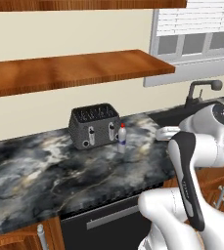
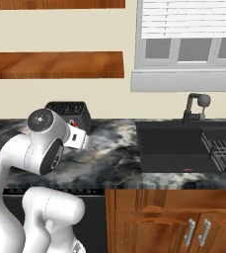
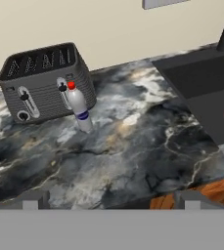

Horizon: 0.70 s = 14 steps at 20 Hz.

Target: Place the drinks on the dining counter in a tight cluster.

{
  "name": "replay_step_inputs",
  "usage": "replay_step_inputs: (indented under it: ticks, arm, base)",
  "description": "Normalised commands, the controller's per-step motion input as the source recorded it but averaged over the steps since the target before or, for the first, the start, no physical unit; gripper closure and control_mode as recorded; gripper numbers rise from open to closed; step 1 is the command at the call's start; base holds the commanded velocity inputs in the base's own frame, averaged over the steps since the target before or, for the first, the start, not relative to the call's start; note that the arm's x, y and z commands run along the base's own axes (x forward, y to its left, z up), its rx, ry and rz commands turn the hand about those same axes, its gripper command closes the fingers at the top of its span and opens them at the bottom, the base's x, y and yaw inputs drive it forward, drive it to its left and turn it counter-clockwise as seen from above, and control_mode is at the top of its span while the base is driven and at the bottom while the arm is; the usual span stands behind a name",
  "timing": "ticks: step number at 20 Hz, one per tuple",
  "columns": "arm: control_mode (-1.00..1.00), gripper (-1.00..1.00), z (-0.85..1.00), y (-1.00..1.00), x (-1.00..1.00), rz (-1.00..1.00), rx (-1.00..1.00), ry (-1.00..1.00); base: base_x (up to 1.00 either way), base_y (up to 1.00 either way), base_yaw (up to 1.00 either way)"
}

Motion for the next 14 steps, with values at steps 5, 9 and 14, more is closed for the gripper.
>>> replay_step_inputs:
  ticks: [5, 9, 14]
  arm:
    - [1.0, -1.0, 0.0, 0.0, 0.0, 0.0, 0.0, 0.0]
    - [1.0, -1.0, 0.0, 0.0, 0.0, 0.0, 0.0, 0.0]
    - [-1.0, -1.0, 0.0, 0.0, 0.11, 0.01, 0.0, 0.0]
  base:
    - [0.0, 0.0, 0.0]
    - [0.0, 0.0, 0.0]
    - [0.0, 0.0, 0.0]
